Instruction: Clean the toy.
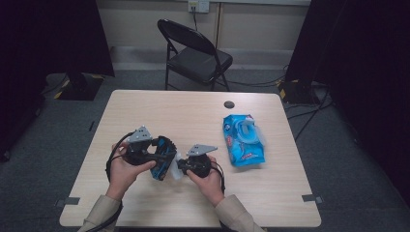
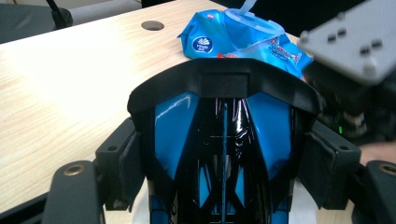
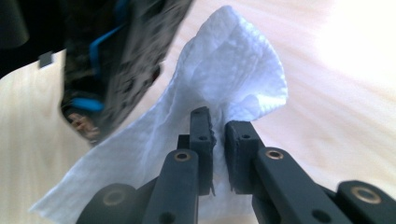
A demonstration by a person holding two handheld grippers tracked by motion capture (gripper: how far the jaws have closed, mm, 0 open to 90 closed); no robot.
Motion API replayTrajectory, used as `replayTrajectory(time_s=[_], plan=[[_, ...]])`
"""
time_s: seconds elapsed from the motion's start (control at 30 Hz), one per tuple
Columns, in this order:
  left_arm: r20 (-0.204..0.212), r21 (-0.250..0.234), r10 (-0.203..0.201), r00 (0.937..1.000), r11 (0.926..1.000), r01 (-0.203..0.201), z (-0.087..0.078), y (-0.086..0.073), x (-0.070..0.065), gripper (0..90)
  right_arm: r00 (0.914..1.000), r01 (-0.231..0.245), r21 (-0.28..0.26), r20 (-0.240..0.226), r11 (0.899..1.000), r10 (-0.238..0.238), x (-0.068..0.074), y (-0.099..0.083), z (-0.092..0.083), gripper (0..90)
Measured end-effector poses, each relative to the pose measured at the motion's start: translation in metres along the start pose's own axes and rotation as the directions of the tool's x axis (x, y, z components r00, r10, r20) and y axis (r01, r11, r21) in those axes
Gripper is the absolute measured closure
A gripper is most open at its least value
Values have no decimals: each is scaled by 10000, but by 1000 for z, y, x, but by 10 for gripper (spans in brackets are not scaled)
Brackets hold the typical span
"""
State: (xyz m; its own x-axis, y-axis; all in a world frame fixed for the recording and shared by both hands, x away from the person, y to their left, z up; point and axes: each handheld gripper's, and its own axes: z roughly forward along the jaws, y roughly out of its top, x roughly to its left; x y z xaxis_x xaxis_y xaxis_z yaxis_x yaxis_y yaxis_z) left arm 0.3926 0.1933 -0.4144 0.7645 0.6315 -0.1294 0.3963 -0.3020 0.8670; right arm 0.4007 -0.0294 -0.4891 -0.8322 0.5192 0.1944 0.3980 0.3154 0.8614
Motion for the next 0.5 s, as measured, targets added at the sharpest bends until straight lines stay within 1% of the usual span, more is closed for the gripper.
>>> replayTrajectory(time_s=[0.13, 0.27, 0.37, 0.5], plan=[[14, -7, 11, 10000, 10000, -11, 1, 0, -1, 255, 9997, -47, -253, 230, 9997, 53, -9, 9, -10, 830], [19, 45, 46, 10000, 10000, -46, 2, -1, -1, 255, 9986, 74, -440, 534, 9990, -50, -16, 18, -20, 831], [29, 52, 46, 10000, 10000, -47, 2, -1, -1, 255, 9976, 135, -569, 683, 9983, -96, -21, 25, -26, 831], [19, 66, 28, 10000, 10000, -28, 2, -1, 0, 255, 9969, 43, -911, 784, 9958, 28, -26, 34, -36, 831]])
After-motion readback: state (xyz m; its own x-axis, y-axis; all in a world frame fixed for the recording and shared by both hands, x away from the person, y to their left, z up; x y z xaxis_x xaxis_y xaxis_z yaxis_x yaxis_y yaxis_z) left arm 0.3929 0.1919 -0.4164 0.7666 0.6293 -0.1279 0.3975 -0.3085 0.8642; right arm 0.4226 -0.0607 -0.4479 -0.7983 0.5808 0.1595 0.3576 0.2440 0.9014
